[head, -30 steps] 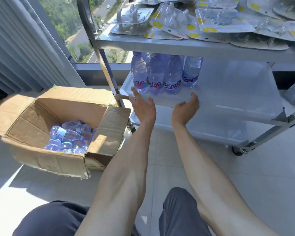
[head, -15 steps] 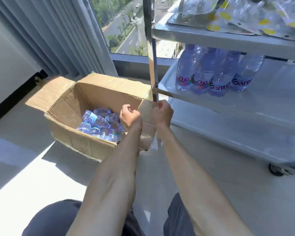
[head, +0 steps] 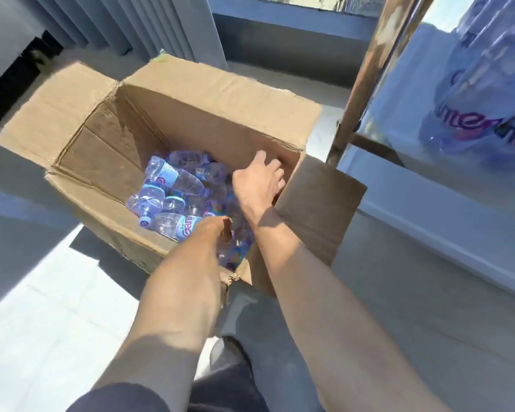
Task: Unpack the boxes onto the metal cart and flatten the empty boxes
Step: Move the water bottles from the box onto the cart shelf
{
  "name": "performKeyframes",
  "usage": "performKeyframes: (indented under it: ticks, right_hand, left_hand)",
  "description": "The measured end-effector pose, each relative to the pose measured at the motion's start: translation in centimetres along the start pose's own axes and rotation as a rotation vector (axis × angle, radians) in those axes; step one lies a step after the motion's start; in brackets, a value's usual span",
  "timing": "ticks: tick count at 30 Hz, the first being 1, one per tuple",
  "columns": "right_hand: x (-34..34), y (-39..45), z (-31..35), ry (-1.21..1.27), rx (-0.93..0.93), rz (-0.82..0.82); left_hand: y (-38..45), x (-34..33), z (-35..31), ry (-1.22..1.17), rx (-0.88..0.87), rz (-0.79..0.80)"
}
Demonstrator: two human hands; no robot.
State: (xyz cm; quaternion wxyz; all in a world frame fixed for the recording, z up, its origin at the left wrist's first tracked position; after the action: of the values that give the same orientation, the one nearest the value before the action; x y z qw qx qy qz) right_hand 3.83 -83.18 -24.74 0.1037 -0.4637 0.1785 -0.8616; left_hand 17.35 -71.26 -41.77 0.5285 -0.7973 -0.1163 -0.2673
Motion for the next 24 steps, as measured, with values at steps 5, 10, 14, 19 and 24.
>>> performKeyframes:
  ticks: [5,10,14,19,24]
  right_hand:
    - [-1.7,-0.2,-0.7,-0.042,-0.055,0.105]
    - [-1.1,-0.2,-0.3,-0.017,-0.066,0.111]
    - [-0.5,-0.6,-1.0,0.049,-0.067,0.074]
    - [0.5,-0.9,-1.8,0.132,-0.037,0.016]
    - [0.1,-1.4,-2.1,0.062,-0.031,-0.008]
  left_hand:
    - [1.0,0.6,-0.8,0.514,0.006,-0.114]
    - [-1.0,1.2,-0.9,0.595,-0.05,-0.154]
    - [-1.9,2.7,-0.4,0.575,0.078,-0.216]
    - [-3.3,1.2,0.1,0.527,0.152,-0.104]
    - [-0.6,2.9,0.7,0.54,0.21,-0.271]
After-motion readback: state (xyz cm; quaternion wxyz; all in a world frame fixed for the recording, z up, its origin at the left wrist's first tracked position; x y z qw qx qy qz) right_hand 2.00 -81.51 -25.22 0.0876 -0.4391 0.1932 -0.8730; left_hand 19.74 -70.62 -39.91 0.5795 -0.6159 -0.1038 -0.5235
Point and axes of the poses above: each hand's wrist, its own y-axis towards the middle knuckle, its own x-axis out of the back of the hand, z = x × y, the point moved 9 cm from there along y, towards the middle knuckle, and after that the axes turned 13 degrees about -y, right-handed, at the moved point
